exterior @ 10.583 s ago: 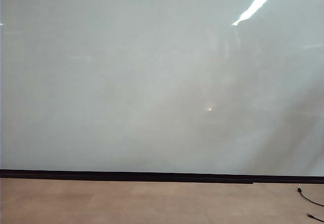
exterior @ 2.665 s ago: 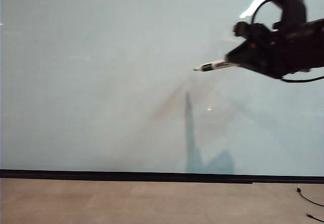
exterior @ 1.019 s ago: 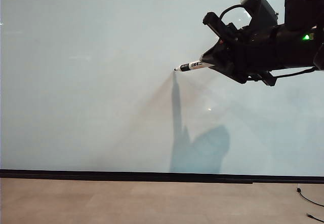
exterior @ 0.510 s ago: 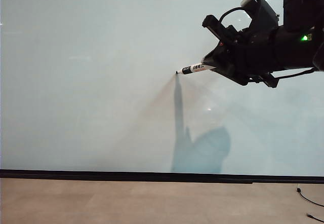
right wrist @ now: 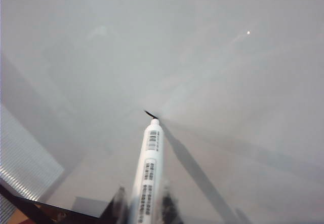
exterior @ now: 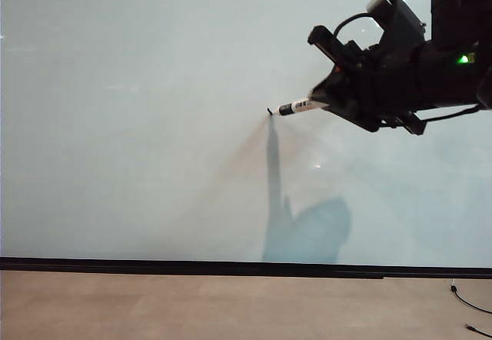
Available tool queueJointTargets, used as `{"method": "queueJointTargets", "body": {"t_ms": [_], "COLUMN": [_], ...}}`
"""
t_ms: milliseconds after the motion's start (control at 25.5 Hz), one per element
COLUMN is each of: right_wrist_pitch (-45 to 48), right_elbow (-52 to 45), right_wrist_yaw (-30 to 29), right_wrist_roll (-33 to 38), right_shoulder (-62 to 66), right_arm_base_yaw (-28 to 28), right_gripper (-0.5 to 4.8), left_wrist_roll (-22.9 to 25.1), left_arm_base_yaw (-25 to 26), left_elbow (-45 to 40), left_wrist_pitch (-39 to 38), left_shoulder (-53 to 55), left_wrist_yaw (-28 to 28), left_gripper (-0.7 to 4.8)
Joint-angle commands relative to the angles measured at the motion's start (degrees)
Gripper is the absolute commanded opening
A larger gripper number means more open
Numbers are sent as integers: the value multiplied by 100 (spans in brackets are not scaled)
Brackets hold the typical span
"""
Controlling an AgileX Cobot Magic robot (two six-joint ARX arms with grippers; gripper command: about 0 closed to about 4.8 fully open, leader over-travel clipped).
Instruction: Pick up the pen on the shelf to the right of the whiteboard and draw a cross mark.
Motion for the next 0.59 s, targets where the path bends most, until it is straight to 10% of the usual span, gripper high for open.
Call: {"method": "queueJointTargets", "body": {"t_ms": [39,588], "right_wrist_pitch": [74,105], "right_elbow": [-24,-289], "right_wrist_yaw": [170,514], "right_wrist_roll": [-35,-33], "right_shoulder": [-26,-31], "right_arm_base_yaw": [-7,-9], "right_gripper": [-4,-4], "left_wrist_roll": [26,26], "left_arm_base_yaw": [0,0], "left_elbow": [17,17], "left_wrist_pitch": [28,28], "left_shoulder": [2,2], "left_wrist_yaw": [20,20], "left_gripper": [-4,-4]}}
